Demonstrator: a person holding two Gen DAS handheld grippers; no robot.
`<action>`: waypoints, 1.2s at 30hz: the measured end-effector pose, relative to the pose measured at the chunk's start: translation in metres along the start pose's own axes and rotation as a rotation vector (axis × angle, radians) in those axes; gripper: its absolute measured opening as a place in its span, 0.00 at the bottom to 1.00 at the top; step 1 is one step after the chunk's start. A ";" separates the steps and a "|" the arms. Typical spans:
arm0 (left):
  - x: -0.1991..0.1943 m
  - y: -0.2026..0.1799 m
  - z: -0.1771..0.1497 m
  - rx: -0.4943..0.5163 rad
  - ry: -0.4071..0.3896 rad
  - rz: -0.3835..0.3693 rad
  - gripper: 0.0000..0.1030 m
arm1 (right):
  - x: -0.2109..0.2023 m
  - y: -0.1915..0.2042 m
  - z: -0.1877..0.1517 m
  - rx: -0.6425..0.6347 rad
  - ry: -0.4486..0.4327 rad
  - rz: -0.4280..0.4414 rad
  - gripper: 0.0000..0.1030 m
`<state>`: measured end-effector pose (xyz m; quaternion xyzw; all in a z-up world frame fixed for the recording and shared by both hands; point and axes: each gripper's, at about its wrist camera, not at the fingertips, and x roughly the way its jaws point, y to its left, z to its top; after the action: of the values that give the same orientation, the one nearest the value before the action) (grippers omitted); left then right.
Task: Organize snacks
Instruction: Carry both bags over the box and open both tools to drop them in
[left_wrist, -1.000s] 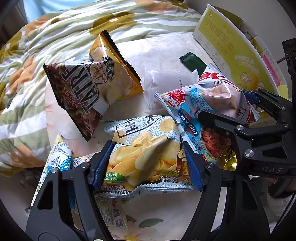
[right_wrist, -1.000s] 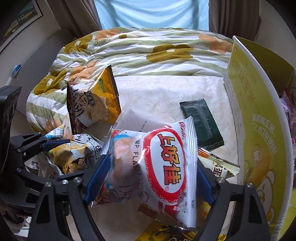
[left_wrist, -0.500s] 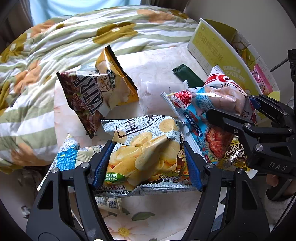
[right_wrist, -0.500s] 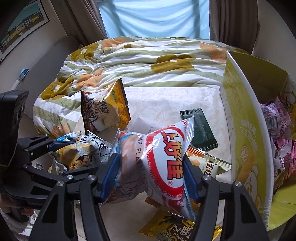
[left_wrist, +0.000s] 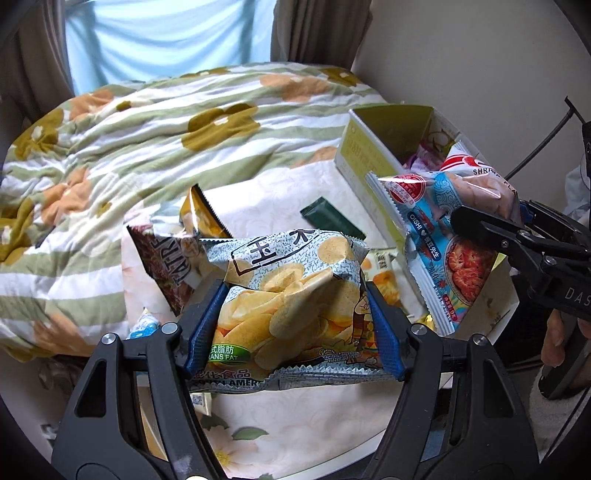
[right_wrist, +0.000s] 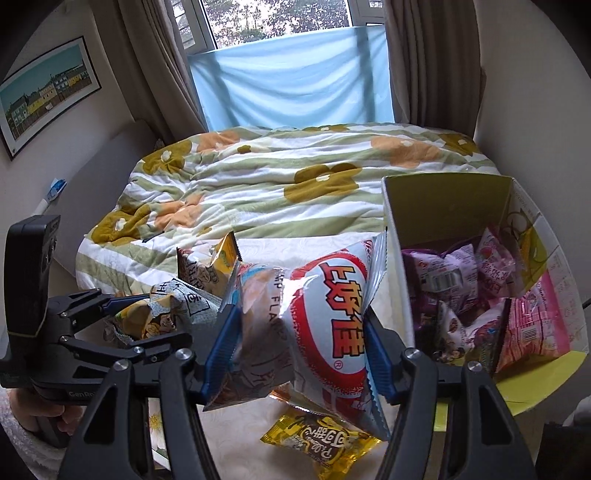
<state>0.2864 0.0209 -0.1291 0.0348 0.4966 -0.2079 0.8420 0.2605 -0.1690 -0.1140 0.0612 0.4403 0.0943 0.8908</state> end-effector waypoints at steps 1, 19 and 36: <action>-0.002 -0.007 0.007 -0.001 -0.012 -0.001 0.67 | -0.007 -0.009 0.004 0.003 -0.009 -0.004 0.58; 0.072 -0.183 0.138 -0.096 -0.102 0.027 0.67 | -0.044 -0.199 0.071 -0.006 -0.062 -0.018 0.58; 0.151 -0.225 0.167 -0.110 -0.002 0.131 0.99 | -0.004 -0.277 0.096 0.025 0.006 0.024 0.58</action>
<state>0.4000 -0.2763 -0.1403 0.0208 0.5032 -0.1251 0.8548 0.3661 -0.4426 -0.1065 0.0776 0.4431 0.0997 0.8875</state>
